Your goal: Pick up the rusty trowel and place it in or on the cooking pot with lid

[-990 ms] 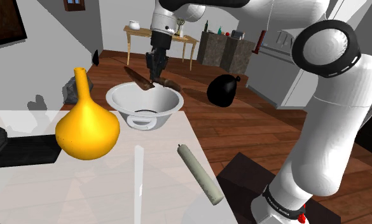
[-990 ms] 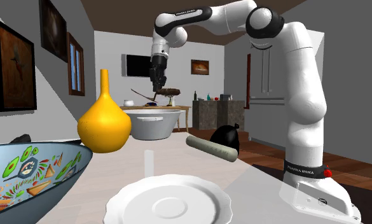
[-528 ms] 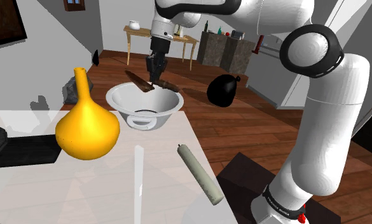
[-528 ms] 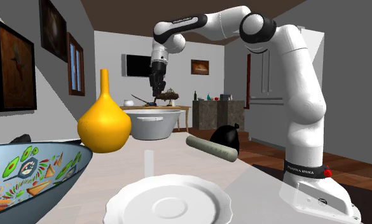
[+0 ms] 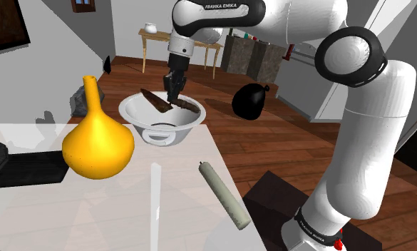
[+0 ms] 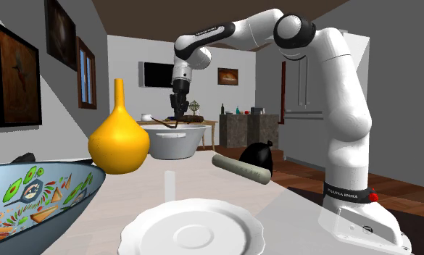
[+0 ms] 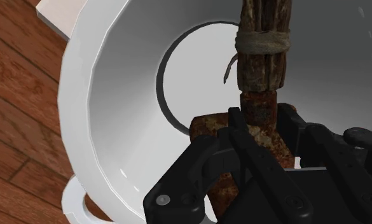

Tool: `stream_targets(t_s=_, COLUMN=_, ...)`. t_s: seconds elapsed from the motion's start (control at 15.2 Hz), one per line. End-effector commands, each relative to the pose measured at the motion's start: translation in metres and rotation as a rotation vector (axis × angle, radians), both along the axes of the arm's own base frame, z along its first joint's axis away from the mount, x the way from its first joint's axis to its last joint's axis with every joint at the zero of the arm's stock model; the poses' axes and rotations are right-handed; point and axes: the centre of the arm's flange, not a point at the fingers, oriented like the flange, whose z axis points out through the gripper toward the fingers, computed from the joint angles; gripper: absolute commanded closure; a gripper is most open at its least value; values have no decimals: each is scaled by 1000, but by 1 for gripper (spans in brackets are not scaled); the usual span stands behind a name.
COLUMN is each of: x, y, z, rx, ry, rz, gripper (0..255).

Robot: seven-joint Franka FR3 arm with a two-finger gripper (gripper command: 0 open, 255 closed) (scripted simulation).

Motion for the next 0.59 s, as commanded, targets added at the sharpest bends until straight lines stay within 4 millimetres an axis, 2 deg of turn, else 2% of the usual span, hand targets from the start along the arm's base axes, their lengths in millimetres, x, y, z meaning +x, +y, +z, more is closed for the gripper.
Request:
stream_targets(t_s=0.0, x=0, y=1, z=-3, rx=0, ry=-1, rz=0, gripper=255)
stream_targets(t_s=0.33, x=0, y=1, z=-3, rx=0, ry=-1, rz=0, gripper=255)
stream_targets(t_s=0.4, x=0, y=1, z=-3, rx=0, ry=-1, rz=0, gripper=0)
stream_targets(t_s=0.53, x=0, y=1, z=-3, rx=0, ry=-1, rz=0, gripper=0)
